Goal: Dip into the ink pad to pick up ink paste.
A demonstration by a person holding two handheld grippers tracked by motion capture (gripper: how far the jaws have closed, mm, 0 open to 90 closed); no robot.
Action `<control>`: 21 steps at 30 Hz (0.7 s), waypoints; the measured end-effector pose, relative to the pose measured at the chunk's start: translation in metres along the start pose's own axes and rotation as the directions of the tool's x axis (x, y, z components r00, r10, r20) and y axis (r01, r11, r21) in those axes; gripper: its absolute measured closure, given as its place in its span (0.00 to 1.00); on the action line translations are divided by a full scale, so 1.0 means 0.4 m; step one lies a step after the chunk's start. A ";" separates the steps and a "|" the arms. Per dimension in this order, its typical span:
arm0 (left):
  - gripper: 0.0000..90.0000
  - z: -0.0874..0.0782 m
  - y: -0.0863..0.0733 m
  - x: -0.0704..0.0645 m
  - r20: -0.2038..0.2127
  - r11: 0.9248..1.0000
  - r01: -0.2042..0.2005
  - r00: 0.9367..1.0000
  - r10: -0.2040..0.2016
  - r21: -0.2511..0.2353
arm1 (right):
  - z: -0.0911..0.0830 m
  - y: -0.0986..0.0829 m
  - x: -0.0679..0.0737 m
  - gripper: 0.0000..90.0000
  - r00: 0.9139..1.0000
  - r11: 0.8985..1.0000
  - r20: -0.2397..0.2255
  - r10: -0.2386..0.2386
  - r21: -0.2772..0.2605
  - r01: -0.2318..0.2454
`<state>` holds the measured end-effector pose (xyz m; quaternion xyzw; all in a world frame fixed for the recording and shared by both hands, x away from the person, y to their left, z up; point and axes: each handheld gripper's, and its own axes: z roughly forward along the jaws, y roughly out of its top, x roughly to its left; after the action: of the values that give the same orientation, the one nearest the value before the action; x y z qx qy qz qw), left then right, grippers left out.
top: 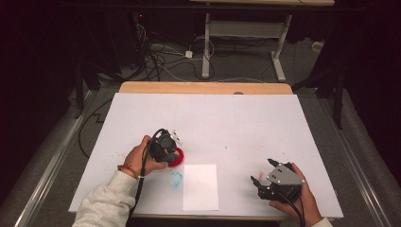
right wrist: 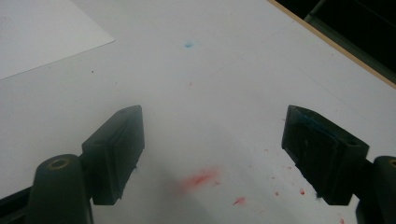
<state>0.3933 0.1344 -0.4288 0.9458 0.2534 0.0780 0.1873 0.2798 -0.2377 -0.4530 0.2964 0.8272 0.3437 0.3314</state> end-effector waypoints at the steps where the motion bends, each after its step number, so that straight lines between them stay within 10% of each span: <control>1: 0.82 -0.008 -0.001 0.000 0.000 1.000 0.001 1.000 -0.001 -0.015 | 0.000 0.000 -0.001 0.24 1.000 1.000 0.002 0.002 -0.001 -0.002; 21: 0.82 -0.094 -0.029 -0.004 0.020 0.988 0.006 1.000 -0.003 -0.154 | 0.005 0.001 -0.007 0.24 1.000 1.000 0.004 0.009 0.004 -0.009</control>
<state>0.3774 0.1546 -0.3989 0.9287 0.2468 0.0875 0.2625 0.2829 -0.2386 -0.4528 0.3016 0.8257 0.3432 0.3308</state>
